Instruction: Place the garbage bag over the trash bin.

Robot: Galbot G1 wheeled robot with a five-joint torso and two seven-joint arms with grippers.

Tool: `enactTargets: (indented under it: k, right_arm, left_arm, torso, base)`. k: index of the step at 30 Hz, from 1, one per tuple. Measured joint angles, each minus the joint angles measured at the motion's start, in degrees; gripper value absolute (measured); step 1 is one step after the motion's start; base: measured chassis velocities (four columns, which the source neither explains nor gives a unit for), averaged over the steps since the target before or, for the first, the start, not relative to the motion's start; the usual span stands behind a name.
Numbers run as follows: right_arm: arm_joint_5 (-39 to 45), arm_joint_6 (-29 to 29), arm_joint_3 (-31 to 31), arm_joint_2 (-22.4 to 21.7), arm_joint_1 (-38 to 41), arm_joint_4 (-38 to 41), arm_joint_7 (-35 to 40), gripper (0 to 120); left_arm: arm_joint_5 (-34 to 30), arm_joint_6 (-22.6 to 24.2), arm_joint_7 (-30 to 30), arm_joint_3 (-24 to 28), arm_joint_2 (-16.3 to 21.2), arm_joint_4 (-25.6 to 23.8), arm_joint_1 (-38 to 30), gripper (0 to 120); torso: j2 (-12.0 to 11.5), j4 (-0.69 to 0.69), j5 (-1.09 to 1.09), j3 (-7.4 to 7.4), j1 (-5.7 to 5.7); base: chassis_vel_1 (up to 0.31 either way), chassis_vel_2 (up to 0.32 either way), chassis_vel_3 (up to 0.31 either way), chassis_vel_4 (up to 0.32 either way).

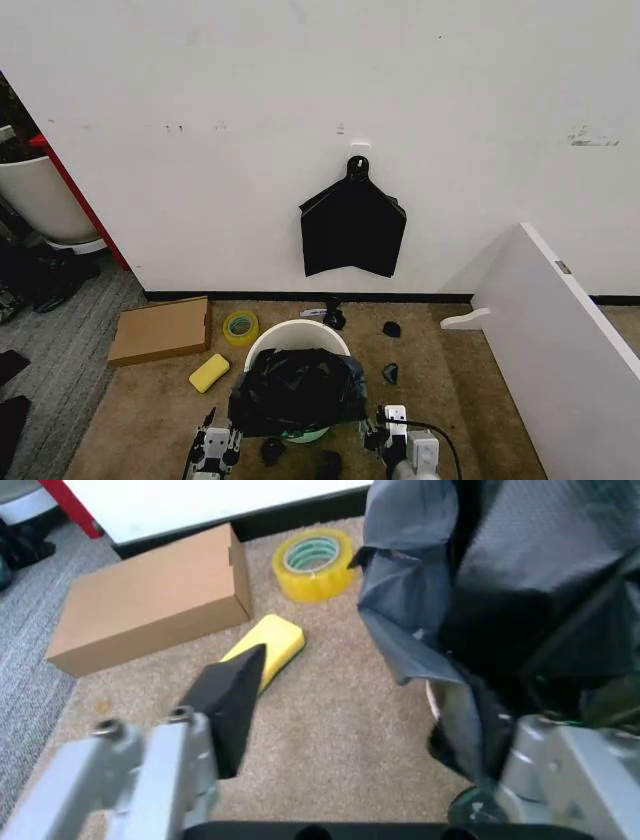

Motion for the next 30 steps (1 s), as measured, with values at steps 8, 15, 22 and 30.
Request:
enactTargets:
  k: [8,15,22,30]
  right_arm:
    - [0.1,0.6,0.9,0.0,-1.6,1.8,0.0,91]
    - [0.0,0.6,1.4,0.0,-2.3,2.5,0.2,100]
    - [-0.5,0.7,1.6,0.3,-2.6,2.5,0.2,100]
    - [-3.0,3.1,1.3,0.6,-2.9,2.3,-1.1,100]
  left_arm:
    - [3.1,-3.7,0.0,-0.4,0.1,-1.3,3.5,97]
    - [3.5,-12.9,3.1,-1.2,0.5,0.4,5.8,100]
    - [-1.4,-24.2,9.2,-3.7,3.1,5.5,6.0,100]
    - [-3.3,-27.7,11.5,-4.5,2.5,9.3,2.3,100]
  torso:
    - [0.0,0.00,0.00,0.00,0.00]
    - [0.0,0.00,0.00,0.00,0.00]
    - [0.0,0.00,0.00,0.00,0.00]
    - [0.0,0.00,-0.01,0.00,0.00]
  base:
    - [0.000,0.000,0.000,0.000]
    - [0.000,0.000,0.000,0.000]
    - [0.000,0.000,0.000,0.000]
    - [0.000,0.000,0.000,0.000]
